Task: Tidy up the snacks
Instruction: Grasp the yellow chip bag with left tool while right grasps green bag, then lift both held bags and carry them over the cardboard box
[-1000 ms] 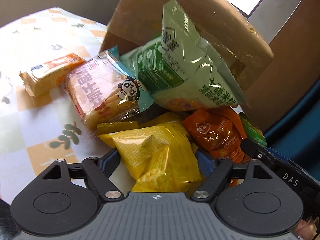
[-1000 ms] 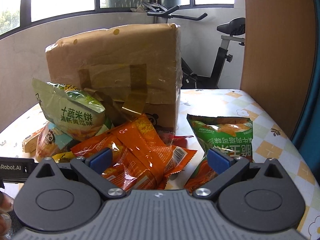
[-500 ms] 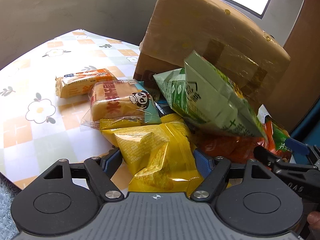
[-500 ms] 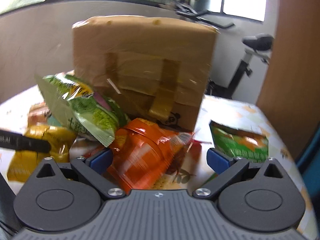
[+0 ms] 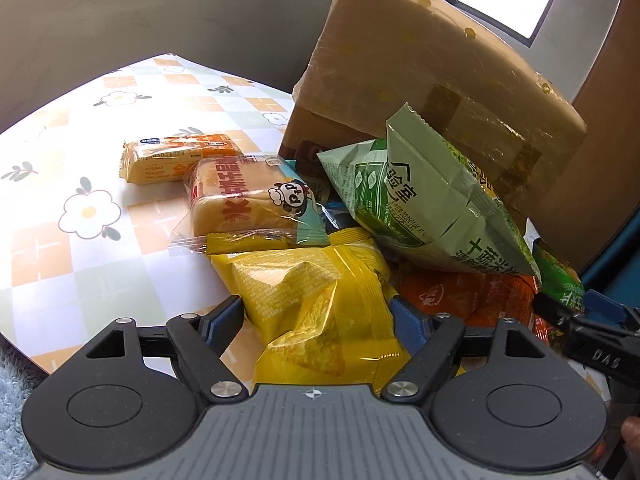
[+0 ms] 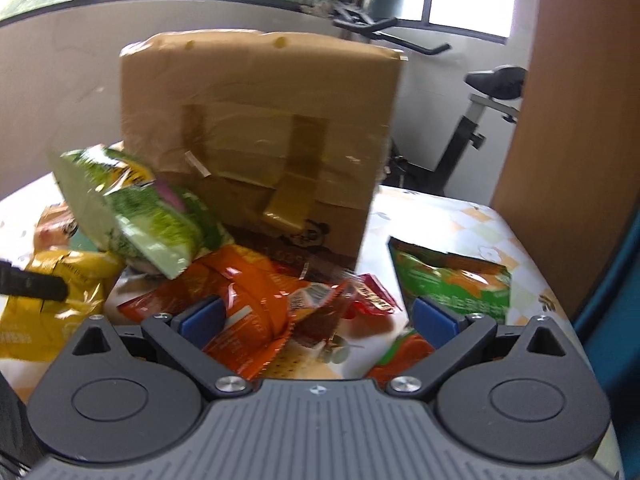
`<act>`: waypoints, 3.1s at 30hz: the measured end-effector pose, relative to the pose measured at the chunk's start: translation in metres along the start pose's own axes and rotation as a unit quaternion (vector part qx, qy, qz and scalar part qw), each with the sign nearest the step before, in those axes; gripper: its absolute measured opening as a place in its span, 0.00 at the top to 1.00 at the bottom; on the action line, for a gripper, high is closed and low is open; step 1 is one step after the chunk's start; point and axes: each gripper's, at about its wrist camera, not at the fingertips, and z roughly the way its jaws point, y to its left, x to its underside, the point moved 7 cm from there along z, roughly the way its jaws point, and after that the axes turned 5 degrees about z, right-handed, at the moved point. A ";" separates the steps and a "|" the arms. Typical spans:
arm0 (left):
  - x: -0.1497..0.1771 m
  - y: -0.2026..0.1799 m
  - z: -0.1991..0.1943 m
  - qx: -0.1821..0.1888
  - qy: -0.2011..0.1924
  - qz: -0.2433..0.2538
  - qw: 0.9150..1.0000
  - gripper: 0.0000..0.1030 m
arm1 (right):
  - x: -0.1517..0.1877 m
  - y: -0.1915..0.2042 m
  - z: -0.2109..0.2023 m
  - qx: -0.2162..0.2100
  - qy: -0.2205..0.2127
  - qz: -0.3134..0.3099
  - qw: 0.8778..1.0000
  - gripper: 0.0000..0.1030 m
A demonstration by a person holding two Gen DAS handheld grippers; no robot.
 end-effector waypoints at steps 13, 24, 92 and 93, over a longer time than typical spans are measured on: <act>0.002 -0.002 0.007 -0.003 0.003 0.003 1.000 0.14 | -0.009 -0.063 0.004 0.056 -0.028 0.053 0.997 0.02; 0.001 -0.007 0.012 -0.005 0.005 0.011 1.000 0.13 | 0.003 -0.098 0.041 0.059 -0.005 0.070 0.996 0.06; -0.091 0.008 -0.081 -0.050 -0.185 0.048 0.980 0.32 | -0.050 -0.063 -0.023 -0.006 -0.082 0.066 0.994 0.26; -0.096 0.007 -0.082 -0.053 -0.192 0.051 0.979 0.32 | -0.052 -0.063 -0.025 -0.006 -0.085 0.065 0.994 0.26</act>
